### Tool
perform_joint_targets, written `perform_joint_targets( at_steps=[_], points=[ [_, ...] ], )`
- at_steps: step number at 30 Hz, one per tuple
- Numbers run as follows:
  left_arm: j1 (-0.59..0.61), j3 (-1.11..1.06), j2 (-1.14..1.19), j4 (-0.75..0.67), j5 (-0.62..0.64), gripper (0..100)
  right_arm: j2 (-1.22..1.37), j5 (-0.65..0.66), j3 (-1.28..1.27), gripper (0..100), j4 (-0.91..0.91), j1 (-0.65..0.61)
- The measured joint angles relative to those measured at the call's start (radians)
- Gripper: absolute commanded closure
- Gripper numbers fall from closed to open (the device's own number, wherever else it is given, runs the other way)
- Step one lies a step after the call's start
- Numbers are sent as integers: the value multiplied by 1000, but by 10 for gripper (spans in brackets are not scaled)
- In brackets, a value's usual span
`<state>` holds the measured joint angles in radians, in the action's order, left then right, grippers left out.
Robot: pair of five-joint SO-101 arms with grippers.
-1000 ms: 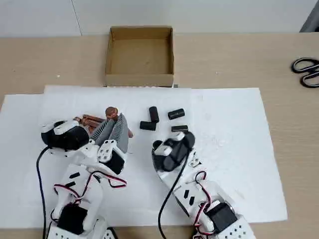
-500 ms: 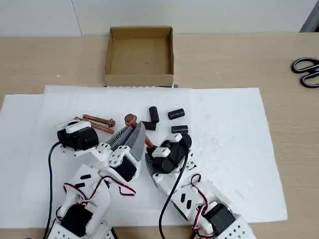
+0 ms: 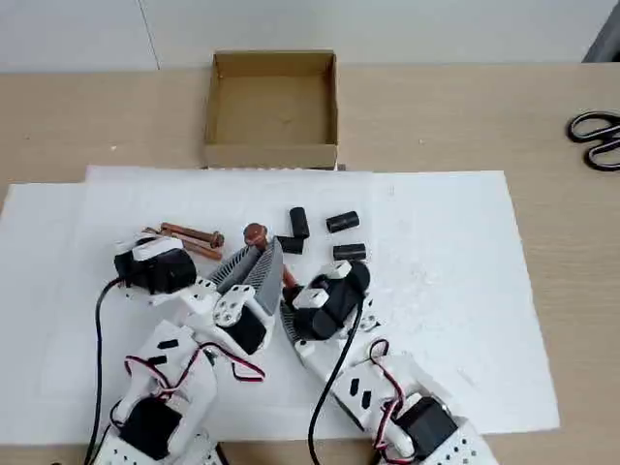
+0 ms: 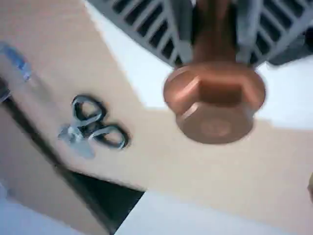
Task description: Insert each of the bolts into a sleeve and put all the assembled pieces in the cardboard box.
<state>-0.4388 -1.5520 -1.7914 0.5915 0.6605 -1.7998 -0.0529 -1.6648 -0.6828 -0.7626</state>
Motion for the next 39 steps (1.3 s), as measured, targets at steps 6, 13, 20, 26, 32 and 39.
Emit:
perform_joint_targets(
  at_steps=[6, 13, 20, 26, 32, 39],
  points=[
    [-2, -26, 0, 0, 0, 995, 0, 0, 18, 995, -60, -17],
    [0, -26, 0, 0, 0, 995, 0, 0, 35, 995, -66, -20],
    [0, -26, 0, 0, -20, 995, 0, 0, 35, 995, -66, -20],
    [0, -26, 0, 26, -20, 995, 0, 0, 35, 995, -66, -17],
    [-12, -26, 0, 57, -20, 995, 0, 20, 34, 995, -66, 6],
    [-86, -61, 0, 58, -29, 995, -2, 20, 35, 995, -66, 12]
  ],
)
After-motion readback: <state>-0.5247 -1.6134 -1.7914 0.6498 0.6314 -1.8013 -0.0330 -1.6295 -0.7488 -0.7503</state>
